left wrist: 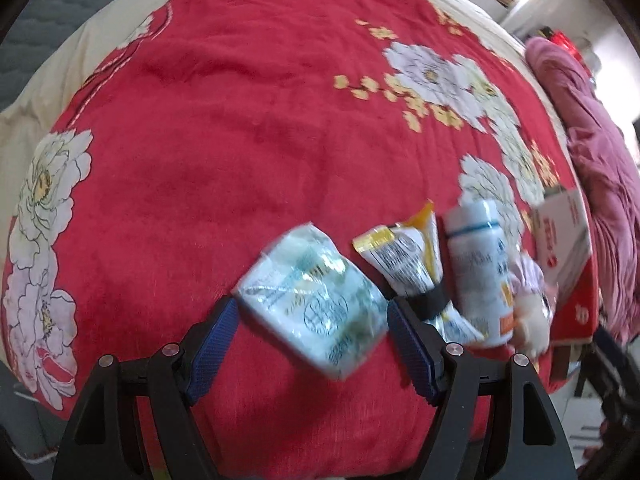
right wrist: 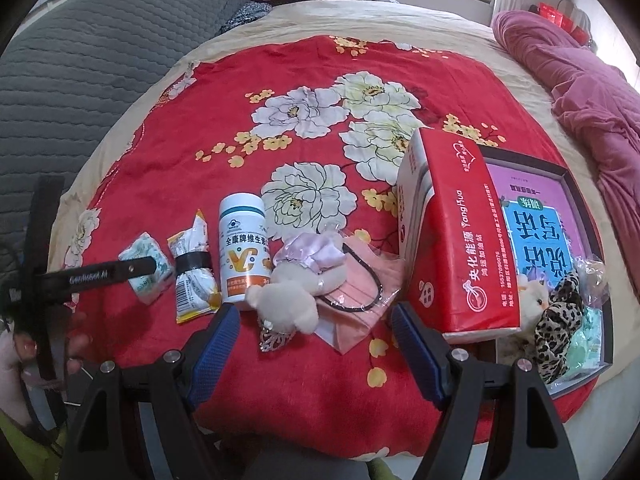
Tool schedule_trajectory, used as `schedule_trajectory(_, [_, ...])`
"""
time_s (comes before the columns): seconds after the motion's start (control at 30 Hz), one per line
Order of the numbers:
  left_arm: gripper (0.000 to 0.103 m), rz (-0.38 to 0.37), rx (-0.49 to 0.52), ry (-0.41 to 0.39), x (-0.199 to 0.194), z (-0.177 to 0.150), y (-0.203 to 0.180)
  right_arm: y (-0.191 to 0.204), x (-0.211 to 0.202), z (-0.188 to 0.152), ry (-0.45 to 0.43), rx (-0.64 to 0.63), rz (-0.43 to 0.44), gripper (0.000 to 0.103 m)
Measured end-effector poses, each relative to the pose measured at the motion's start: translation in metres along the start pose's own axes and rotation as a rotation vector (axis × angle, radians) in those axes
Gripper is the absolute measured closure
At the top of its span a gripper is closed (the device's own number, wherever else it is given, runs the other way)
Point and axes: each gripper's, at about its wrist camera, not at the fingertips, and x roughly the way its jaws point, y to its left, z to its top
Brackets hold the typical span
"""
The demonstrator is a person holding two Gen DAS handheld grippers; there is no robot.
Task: Organize soft objects
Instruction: 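Grasp the tissue pack with the left tool while the right tool grasps the white plush toy, then carry the tissue pack with the left tool while the right tool carries the plush toy over the box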
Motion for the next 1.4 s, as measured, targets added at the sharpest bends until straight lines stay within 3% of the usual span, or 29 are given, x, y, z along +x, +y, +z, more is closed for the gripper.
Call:
schedule_trajectory(0.17, [0.025, 0.004, -0.076, 0.047, 0.016, 0.006, 0.005, 0.004, 0.009, 0.001, 0.015, -0.015, 0.009, 0.025])
schedule_trajectory(0.43, [0.025, 0.006, -0.114, 0.063, 0.027, 0.013, 0.007, 0.014, 0.034, 0.001, 0.061, -0.002, 0.041, 0.025])
schedule_trajectory(0.77, [0.025, -0.022, -0.157, 0.048, 0.027, 0.011, 0.014, 0.017, 0.07, -0.003, 0.102, -0.026, -0.011, 0.025])
schedule_trajectory(0.97, [0.026, 0.001, -0.158, 0.031, 0.028, 0.01, 0.011, 0.015, 0.073, -0.003, 0.085, -0.032, 0.023, 0.05])
schedule_trajectory(1.03, [0.03, 0.004, -0.171, 0.029, 0.029, 0.011, 0.012, 0.016, 0.072, -0.003, 0.08, -0.043, 0.035, 0.058])
schedule_trajectory(1.1, [0.039, 0.015, -0.177, 0.024, 0.029, 0.013, 0.015, 0.018, 0.07, -0.004, 0.075, -0.052, 0.031, 0.059])
schedule_trajectory(1.23, [0.044, 0.02, -0.172, 0.022, 0.03, 0.015, 0.016, 0.017, 0.06, -0.003, 0.057, -0.05, 0.04, 0.06])
schedule_trajectory(1.4, [0.058, -0.012, -0.172, 0.007, 0.021, 0.012, 0.019, 0.015, 0.041, 0.003, 0.016, -0.041, 0.046, 0.06])
